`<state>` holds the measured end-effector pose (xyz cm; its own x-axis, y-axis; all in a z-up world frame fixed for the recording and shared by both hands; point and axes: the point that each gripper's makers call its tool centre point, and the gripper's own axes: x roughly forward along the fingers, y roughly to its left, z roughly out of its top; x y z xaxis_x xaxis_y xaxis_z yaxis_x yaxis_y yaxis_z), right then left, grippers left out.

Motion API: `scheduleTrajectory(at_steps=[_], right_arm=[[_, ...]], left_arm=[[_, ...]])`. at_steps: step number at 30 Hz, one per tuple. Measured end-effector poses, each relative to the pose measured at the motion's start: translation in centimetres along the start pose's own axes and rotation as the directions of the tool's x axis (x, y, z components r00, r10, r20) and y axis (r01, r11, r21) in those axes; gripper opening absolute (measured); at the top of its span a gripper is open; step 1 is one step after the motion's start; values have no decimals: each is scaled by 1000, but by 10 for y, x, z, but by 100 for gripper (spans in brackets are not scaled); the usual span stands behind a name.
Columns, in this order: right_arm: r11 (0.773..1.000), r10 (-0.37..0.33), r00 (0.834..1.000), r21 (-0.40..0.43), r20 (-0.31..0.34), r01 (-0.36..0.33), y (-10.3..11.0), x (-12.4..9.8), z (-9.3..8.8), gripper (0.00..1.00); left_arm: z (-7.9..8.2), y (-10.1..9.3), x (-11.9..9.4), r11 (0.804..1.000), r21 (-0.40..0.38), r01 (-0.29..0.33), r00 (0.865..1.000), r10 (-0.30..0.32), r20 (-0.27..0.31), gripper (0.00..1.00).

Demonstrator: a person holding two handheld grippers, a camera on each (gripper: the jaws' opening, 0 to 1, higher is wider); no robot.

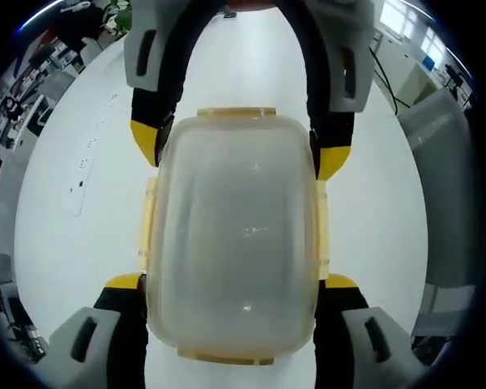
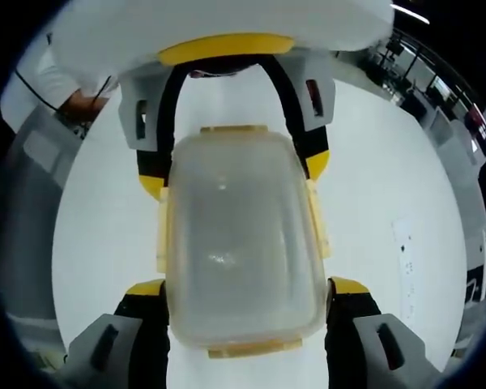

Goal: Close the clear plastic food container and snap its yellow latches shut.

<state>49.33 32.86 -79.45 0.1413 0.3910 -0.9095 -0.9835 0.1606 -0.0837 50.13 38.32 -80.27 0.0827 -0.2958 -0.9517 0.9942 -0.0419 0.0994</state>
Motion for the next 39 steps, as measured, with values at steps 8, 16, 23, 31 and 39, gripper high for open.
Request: scheduleTrajectory(at_steps=[8, 16, 23, 31, 39], right_arm=[[1000, -21, 1000, -2, 22, 21, -2, -2, 1, 81], [998, -43, 989, 51, 141, 36, -3, -11, 10, 84], [991, -87, 974, 114, 211, 64, 6, -16, 10, 83], [970, -187, 936, 209, 297, 128, 3, -26, 15, 83], [948, -252, 903, 274, 347, 159, 0, -34, 20, 83]], left_arm=[[4, 2, -3, 999, 30, -20, 999, 19, 39, 88], [19, 2, -12, 997, -63, -40, 984, 51, 173, 92], [19, 6, -21, 978, -199, -68, 952, 123, 279, 90], [20, 8, -28, 953, -283, -107, 915, 205, 348, 91], [17, 8, -34, 914, -388, -117, 876, 279, 394, 91]])
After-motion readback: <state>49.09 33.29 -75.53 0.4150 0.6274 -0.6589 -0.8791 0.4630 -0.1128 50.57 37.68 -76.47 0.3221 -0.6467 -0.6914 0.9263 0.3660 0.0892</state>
